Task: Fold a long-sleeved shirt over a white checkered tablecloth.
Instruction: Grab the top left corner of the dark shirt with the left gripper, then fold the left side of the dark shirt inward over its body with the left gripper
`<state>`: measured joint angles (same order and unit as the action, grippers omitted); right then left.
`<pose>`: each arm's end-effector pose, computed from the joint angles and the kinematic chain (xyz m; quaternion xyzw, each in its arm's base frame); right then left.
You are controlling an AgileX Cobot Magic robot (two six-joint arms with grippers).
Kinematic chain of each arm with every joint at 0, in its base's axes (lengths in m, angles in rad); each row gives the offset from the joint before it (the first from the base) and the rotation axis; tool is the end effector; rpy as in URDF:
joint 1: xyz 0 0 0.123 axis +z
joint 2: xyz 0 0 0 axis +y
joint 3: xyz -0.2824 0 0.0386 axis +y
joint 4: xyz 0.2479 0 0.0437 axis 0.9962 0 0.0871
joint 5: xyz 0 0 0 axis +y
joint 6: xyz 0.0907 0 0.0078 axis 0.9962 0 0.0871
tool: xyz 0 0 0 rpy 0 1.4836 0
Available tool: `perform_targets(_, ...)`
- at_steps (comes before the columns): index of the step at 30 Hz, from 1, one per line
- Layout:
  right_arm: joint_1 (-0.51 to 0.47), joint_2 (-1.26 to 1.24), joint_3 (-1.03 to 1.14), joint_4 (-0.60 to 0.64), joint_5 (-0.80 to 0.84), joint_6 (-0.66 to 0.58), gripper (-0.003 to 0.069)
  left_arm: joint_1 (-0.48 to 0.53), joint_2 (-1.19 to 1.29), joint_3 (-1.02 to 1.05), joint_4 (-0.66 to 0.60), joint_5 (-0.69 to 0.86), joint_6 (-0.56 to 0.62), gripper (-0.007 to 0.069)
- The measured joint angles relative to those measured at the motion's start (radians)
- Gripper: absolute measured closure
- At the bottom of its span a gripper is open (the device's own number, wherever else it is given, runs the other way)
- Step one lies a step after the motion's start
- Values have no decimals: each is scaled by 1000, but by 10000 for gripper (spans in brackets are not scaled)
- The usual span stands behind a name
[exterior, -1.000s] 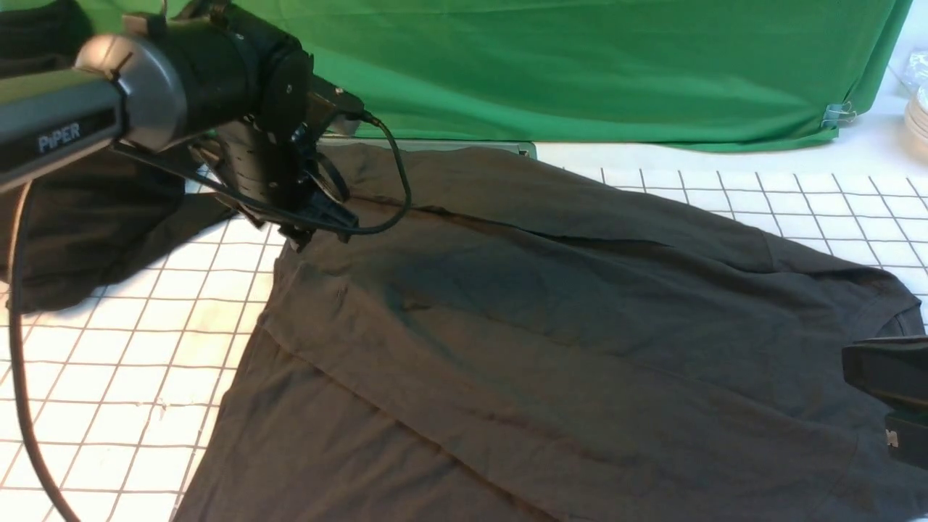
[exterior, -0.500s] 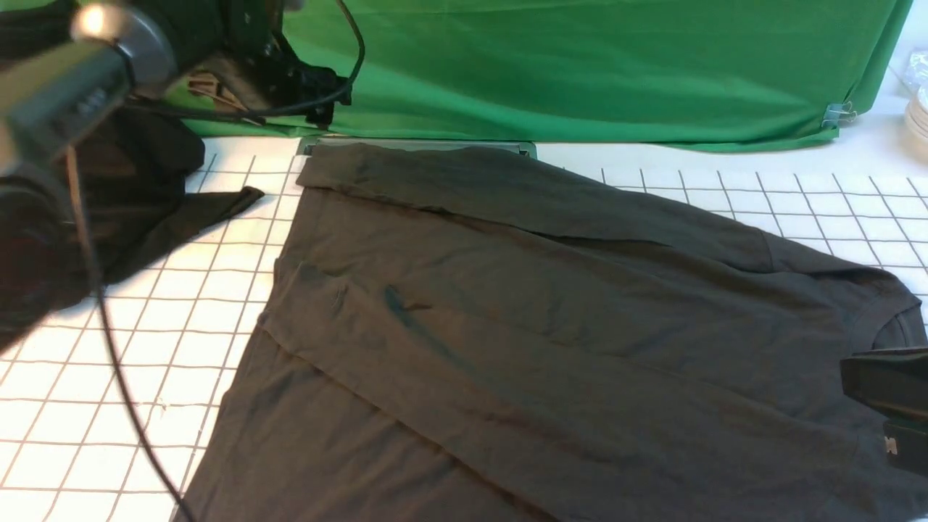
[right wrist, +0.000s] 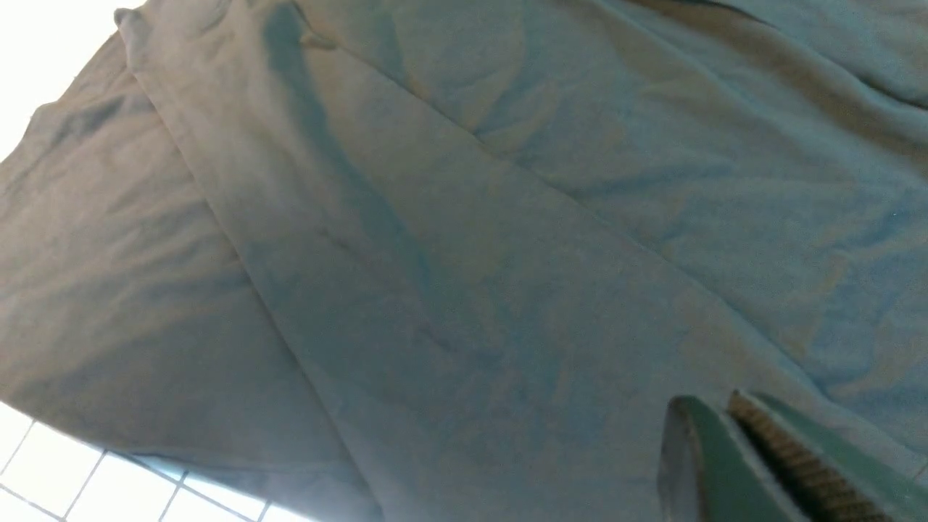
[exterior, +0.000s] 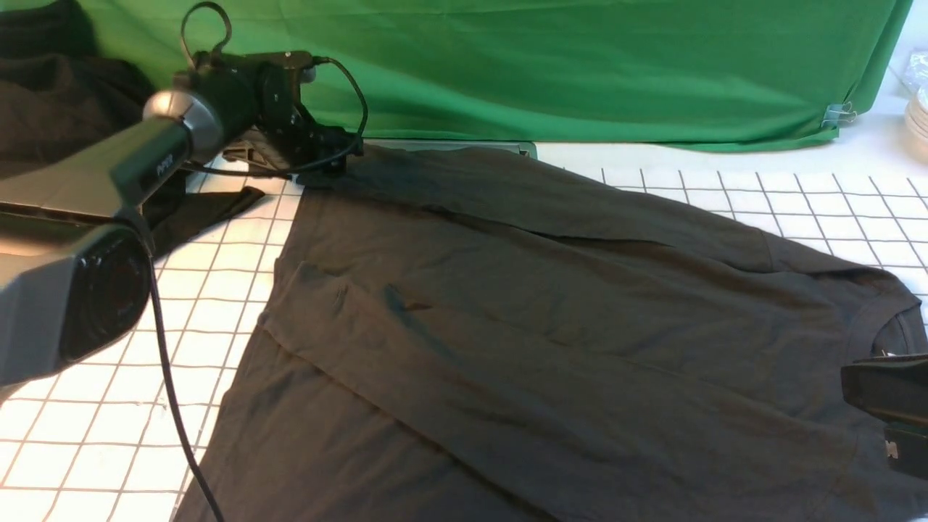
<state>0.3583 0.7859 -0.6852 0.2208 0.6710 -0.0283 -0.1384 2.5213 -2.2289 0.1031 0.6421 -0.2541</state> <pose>0.1354 0.0640 0.3123 -0.1248 0.8905 0.1675 0.4041 0.5578 -0.0720 0.1581 -0.0264 0.9341 -0.0263 0.3551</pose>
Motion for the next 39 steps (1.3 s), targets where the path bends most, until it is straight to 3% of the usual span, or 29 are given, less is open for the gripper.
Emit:
perform_targets(2,0,0,0,0,1,1,619,0,-1,-1,-3,-1,11,379)
perform_targets(3,0,0,0,0,1,2,619,0,-2,-1,-3,-1,11,412)
perform_targets(4,0,0,0,0,4,4,618,-1,-7,-1,-5,2,29,515)
perform_targets(7,0,0,0,0,17,4,617,-1,-27,-1,-3,11,50,583)
perform_targets(22,0,0,0,1,30,6,616,-3,-167,-6,10,44,132,586)
perform_targets(34,0,2,0,-3,29,7,616,-3,-259,-6,-22,345,185,586)
perform_targets(39,0,58,-31,-96,27,21,616,-3,-389,6,-103,544,246,586)
